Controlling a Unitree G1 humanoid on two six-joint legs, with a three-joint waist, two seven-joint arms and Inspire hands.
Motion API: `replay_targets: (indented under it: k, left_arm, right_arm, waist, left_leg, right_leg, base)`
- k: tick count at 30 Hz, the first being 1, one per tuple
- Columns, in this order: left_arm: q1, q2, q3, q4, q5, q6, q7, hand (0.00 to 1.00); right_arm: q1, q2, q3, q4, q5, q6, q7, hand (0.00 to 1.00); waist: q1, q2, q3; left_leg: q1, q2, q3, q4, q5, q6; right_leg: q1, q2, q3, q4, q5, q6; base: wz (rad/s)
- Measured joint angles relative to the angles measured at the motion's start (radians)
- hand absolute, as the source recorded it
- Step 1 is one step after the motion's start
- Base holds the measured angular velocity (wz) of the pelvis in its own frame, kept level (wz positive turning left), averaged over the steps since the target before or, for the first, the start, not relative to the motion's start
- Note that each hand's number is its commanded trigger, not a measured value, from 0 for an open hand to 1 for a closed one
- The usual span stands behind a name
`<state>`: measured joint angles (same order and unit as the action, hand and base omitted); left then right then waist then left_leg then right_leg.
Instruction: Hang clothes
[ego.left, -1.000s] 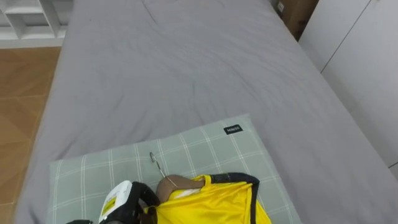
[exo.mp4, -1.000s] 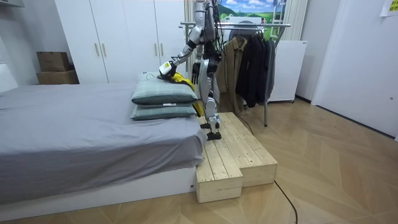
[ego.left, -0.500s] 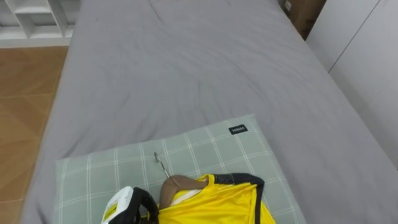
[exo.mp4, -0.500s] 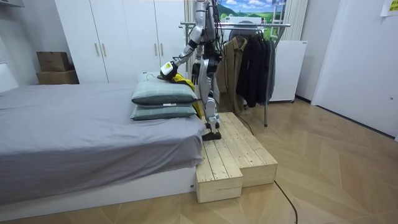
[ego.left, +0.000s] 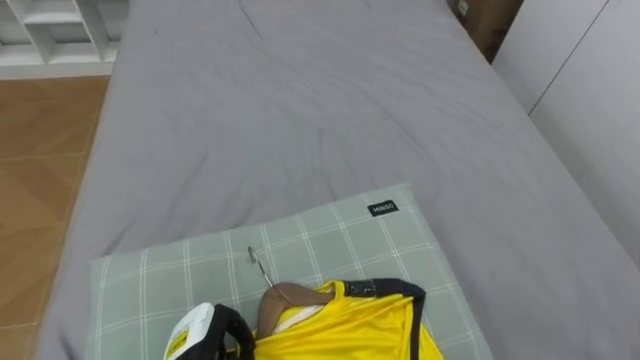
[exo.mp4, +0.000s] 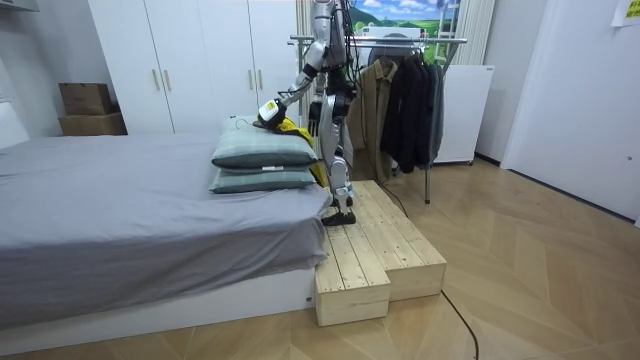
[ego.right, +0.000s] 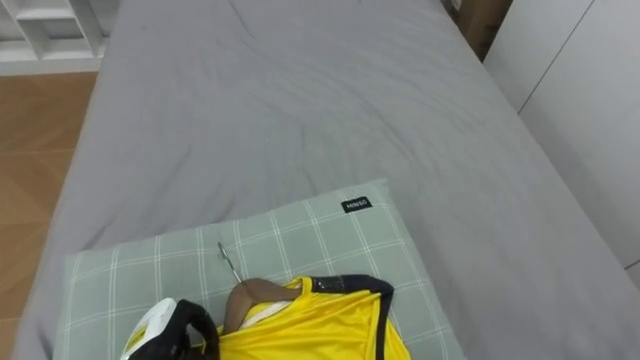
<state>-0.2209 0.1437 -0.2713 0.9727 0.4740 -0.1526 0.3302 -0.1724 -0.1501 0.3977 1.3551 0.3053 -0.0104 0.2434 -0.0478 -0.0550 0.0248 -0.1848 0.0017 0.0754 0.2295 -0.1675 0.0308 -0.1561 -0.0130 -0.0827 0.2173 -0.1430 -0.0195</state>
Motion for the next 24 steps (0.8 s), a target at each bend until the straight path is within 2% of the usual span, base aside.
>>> replay_targets:
  k: [7, 14, 19, 22, 24]
  left_arm:
    - [0.014, -0.001, 0.0, -0.009, 0.001, 0.001, 0.004, 1.0]
    - [0.033, -0.003, -0.001, -0.053, 0.0, 0.0, 0.043, 1.0]
    - [0.059, -0.004, -0.002, -0.105, 0.001, -0.003, 0.1, 1.0]
    - [0.074, -0.004, -0.003, -0.136, 0.003, -0.003, 0.103, 1.0]
    - [0.095, -0.001, -0.005, -0.18, 0.009, -0.002, 0.103, 1.0]
  right_arm:
    - [0.0, 0.0, -0.01, 0.001, -0.002, -0.003, 0.001, 0.0]
    - [0.005, 0.001, -0.01, 0.008, 0.007, -0.008, -0.007, 0.0]
    - [0.029, 0.002, -0.011, 0.008, 0.042, -0.011, -0.029, 0.0]
    - [0.04, 0.001, -0.026, 0.007, 0.045, -0.011, -0.034, 0.0]
    - [0.049, 0.001, -0.032, 0.007, 0.046, -0.012, -0.035, 0.0]
  waist:
    - [-0.002, 0.004, -0.0007]
    - [0.0, 0.006, -0.0025]
    - [-0.001, 0.004, -0.0089]
    - [-0.001, 0.002, -0.0106]
    - [-0.002, 0.001, -0.0149]
  left_leg:
    - [0.021, -0.001, -0.004, -0.006, 0.001, -0.001]
    - [0.036, -0.001, -0.007, -0.002, 0.001, -0.001]
    - [0.062, -0.002, -0.006, -0.007, 0.001, -0.001]
    - [0.072, -0.002, -0.005, -0.007, 0.001, -0.001]
    - [0.083, -0.002, -0.006, -0.005, 0.001, -0.001]
  right_leg:
    - [0.026, 0.001, -0.004, -0.013, 0.0, 0.0]
    - [0.046, 0.0, -0.007, -0.014, 0.0, 0.0]
    - [0.069, 0.0, -0.001, -0.016, -0.001, 0.001]
    - [0.08, 0.0, 0.0, -0.016, -0.001, 0.001]
    - [0.091, 0.0, 0.002, -0.017, -0.001, 0.001]
  base:
    - [0.02]
    - [0.0]
    - [0.0]
    - [0.0]
    - [0.0]
